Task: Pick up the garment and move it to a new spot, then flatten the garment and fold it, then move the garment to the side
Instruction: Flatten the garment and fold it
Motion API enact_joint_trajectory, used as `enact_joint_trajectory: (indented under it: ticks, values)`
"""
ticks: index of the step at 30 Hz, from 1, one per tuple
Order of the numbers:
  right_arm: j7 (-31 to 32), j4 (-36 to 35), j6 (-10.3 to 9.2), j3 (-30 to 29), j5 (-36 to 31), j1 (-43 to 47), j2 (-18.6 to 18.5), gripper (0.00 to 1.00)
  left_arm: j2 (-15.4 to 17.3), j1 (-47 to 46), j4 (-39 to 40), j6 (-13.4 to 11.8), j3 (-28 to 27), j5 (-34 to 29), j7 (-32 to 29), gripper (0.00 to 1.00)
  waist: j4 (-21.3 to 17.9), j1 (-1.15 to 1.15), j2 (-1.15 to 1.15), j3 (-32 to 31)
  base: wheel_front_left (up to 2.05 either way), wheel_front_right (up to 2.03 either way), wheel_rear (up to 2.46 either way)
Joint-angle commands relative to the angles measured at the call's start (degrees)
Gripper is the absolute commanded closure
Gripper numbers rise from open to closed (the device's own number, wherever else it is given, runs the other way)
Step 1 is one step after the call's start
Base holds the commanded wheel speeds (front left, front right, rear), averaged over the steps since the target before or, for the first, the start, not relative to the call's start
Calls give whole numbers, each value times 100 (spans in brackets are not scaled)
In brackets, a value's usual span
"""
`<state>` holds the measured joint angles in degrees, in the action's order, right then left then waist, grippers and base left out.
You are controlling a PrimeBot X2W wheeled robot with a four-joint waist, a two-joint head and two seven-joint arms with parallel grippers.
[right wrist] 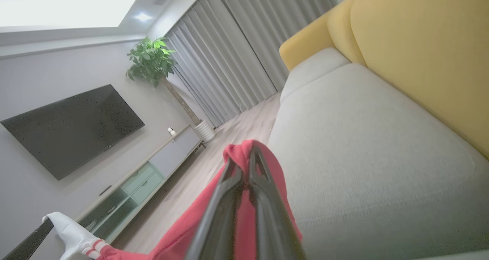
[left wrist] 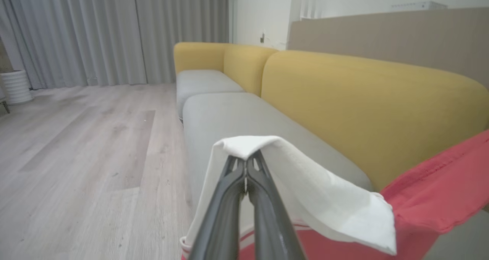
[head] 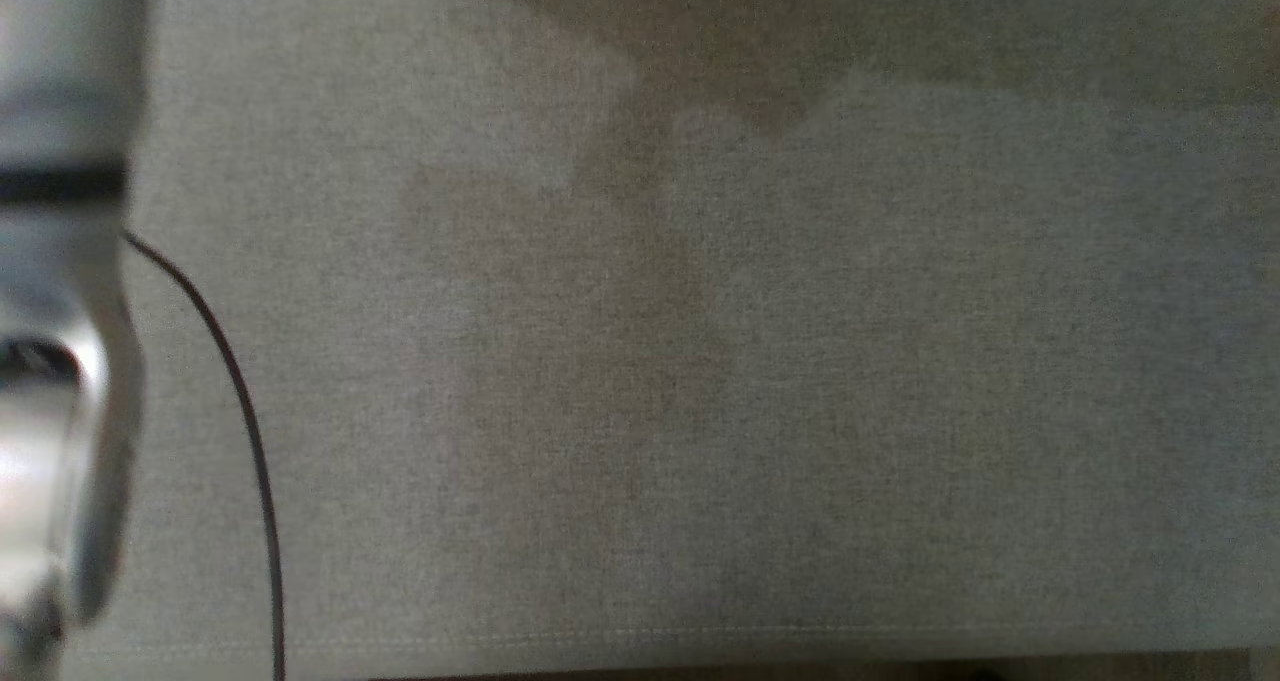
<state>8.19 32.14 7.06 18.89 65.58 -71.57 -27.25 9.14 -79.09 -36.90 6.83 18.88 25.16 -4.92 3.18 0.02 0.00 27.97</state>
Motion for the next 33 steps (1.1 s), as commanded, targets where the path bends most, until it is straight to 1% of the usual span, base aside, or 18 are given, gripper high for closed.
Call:
enact_joint_trajectory:
  ticks: [1, 4, 9, 12, 15, 18, 21, 22, 25, 29, 33]
  values:
    - [-86, -87, 43, -14, 13, -330, -5, 100, 229, -506, 21, -43, -228, -70, 114, 100, -21, -2, 0, 190, 0, 0, 0]
    - [-270, 200, 43, -3, 21, -1053, 22, 100, 178, -1275, -417, -118, -393, -35, 406, 100, -55, -2, 0, 255, 0, 0, 0]
    - [-578, 635, 43, -38, 129, -1989, 52, 100, 193, -2269, -1014, -189, -494, -84, 767, 100, -110, -2, 0, 249, 0, 0, 0]
    - [-595, 819, 43, 97, 158, -2236, 24, 100, 163, -2614, -1394, -150, -496, -45, 829, 100, -113, -2, 0, 181, 0, 0, 0]
    - [-463, 910, 43, 340, 230, -2165, -16, 100, 141, -2699, -1756, -60, -417, 16, 764, 100, -85, -2, 0, 77, 0, 0, 0]
    - [-306, 966, 43, 665, 327, -1784, -75, 100, 113, -2456, -2109, 20, -322, 163, 609, 100, -40, -2, 0, -118, 0, 0, 0]
    - [-153, 888, 43, 1020, 454, -1194, -163, 100, 116, -2004, -2320, 58, 22, 230, 376, 100, -3, -2, 0, -356, 0, 0, 0]
    - [-87, 840, 43, 1149, 501, -977, -197, 100, 108, -1803, -2286, 61, 208, 305, 269, 100, 7, -2, 0, -441, 0, 0, 0]
    - [21, 666, 43, 1463, 692, -289, -313, 100, 254, -1080, -1989, 63, 758, 688, -3, 100, 26, -2, 0, -779, 0, 0, 0]
    - [357, 441, 43, 1915, 949, 659, -484, 100, 680, 69, -1234, 64, 1479, 1470, -600, 100, 34, -2, 0, -1358, 0, 0, 0]
    - [941, 125, 43, 2411, 1200, 1578, -733, 100, 1356, 1216, -274, 65, 2037, 2347, -1487, 100, 37, -2, 0, -1967, 0, 0, 0]
